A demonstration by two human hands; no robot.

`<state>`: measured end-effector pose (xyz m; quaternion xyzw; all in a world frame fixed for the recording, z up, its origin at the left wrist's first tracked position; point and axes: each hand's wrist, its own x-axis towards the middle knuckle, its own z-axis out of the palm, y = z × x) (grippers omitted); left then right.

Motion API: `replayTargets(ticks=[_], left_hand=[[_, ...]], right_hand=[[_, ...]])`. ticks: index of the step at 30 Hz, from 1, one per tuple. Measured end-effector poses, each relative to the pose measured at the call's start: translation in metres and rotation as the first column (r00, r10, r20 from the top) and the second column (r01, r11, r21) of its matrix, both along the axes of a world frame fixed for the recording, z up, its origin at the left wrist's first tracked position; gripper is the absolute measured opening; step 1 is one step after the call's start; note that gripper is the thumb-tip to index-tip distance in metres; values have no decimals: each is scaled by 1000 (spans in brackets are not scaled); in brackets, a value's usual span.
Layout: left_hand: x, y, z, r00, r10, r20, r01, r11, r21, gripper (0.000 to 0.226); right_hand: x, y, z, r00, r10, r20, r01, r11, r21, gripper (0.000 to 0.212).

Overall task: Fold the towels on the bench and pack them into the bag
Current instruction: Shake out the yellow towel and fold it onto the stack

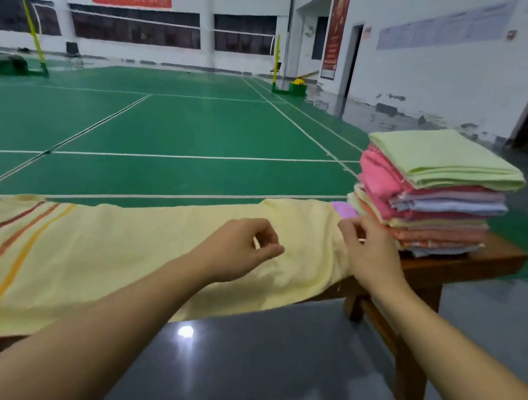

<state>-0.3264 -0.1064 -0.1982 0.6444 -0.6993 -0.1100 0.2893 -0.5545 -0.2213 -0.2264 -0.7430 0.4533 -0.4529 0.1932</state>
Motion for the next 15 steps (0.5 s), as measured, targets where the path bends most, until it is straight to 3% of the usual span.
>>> replayTargets(ticks=[2,5,8,10,13,15], left_hand=[[-38,-27,-1,996,-48,-81,44,998,-50,9],[-83,-61,-1,974,-104,-199,88,992,-88,4],[-113,-86,-8,971,-111,-214,98,993,-69,6],[-126,-97,-16,986,2,-169,-5,1000,-17,3],[-133,-109,-25,957,249,-149,-244,968,52,31],[-135,-112,-24,948,292,-122,-283,955,92,53]], right_hand=[[1,-16,10,1000,11,20,-15,979,201,24],[-5,-29,25,982,54,183,-125,905,406,21],[-11,-39,33,989,57,133,-105,914,391,23],[-7,-47,37,990,66,124,-111,909,401,25],[2,-63,38,994,47,103,-86,904,420,29],[8,-69,40,995,32,94,-68,907,416,36]])
